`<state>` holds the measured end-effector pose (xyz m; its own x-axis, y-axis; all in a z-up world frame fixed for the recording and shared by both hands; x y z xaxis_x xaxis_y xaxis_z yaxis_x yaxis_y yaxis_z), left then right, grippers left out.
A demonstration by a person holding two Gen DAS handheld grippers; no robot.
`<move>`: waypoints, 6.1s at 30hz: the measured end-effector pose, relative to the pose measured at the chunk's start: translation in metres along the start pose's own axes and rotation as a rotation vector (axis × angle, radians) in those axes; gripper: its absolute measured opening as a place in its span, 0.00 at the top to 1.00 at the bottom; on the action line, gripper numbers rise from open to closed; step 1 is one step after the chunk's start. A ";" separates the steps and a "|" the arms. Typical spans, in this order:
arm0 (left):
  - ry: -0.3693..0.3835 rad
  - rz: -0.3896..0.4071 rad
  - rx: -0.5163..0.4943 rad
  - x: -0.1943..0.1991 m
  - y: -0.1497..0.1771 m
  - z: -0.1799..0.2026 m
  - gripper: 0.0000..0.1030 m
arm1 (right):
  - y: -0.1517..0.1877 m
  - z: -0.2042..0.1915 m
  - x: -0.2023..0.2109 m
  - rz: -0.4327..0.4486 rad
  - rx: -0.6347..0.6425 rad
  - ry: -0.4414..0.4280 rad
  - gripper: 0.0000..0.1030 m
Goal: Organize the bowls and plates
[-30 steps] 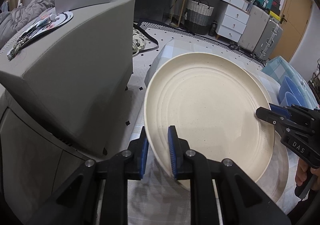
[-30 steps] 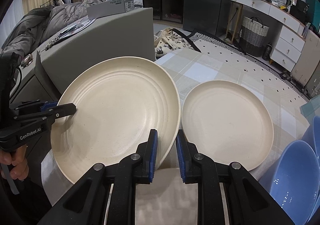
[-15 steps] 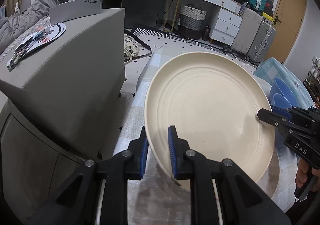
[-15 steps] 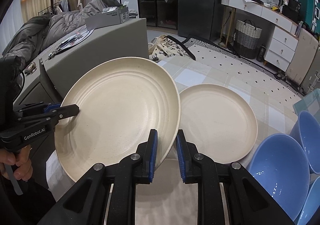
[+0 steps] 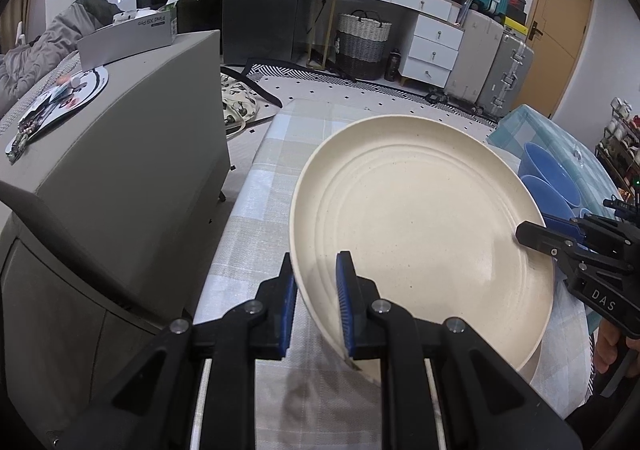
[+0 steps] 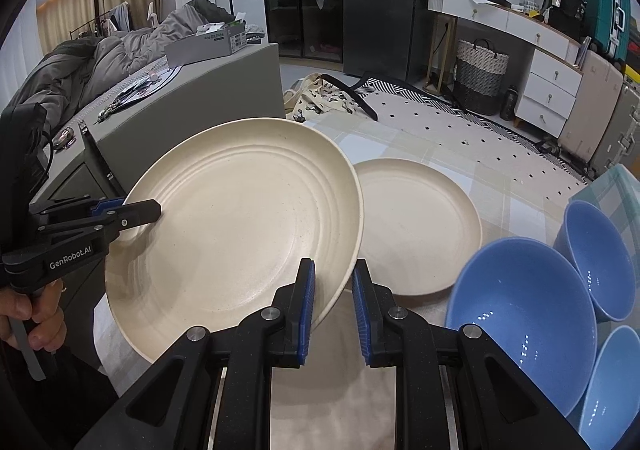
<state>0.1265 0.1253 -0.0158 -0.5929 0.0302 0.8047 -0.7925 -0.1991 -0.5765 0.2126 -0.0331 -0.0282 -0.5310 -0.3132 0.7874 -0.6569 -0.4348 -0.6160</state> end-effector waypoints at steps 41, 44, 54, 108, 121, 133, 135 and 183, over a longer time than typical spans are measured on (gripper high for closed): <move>-0.016 -0.076 -0.141 -0.010 0.024 0.064 0.84 | 0.066 0.033 0.018 -0.106 -0.012 0.063 0.81; -0.018 -0.091 -0.157 -0.014 0.027 0.067 0.83 | 0.073 0.034 0.016 -0.119 -0.009 0.062 0.80; -0.036 -0.127 -0.205 -0.024 0.033 0.076 0.82 | 0.088 0.037 0.012 -0.147 -0.006 0.073 0.80; -0.136 -0.281 -0.425 -0.058 0.070 0.111 0.75 | 0.103 0.028 -0.046 -0.316 0.013 0.170 0.76; -0.128 -0.288 -0.418 -0.059 0.070 0.111 0.69 | 0.100 0.032 -0.051 -0.320 -0.022 0.130 0.72; -0.056 -0.252 -0.338 -0.045 0.057 0.104 0.47 | 0.087 0.029 -0.027 -0.230 -0.044 0.050 0.33; -0.056 -0.219 -0.306 -0.037 0.051 0.099 0.46 | 0.082 0.028 -0.017 -0.181 -0.048 0.020 0.24; -0.016 -0.008 -0.039 -0.023 -0.080 0.068 0.00 | -0.034 0.102 0.098 0.138 -0.171 0.054 0.01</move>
<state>0.2133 0.0736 0.0215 -0.5846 0.0154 0.8112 -0.8022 -0.1609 -0.5750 0.2370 -0.1349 0.0725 -0.6473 -0.3122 0.6954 -0.6545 -0.2401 -0.7170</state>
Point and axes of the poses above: each gripper's, at about its wrist camera, not at the fingertips, and x roughly against the way its jaws point, z to its right, y to its underside, the point moved 2 cm from there along -x, roughly the way its jaws point, and after that the axes turned 6 degrees about -z, right-handed, at the moved point
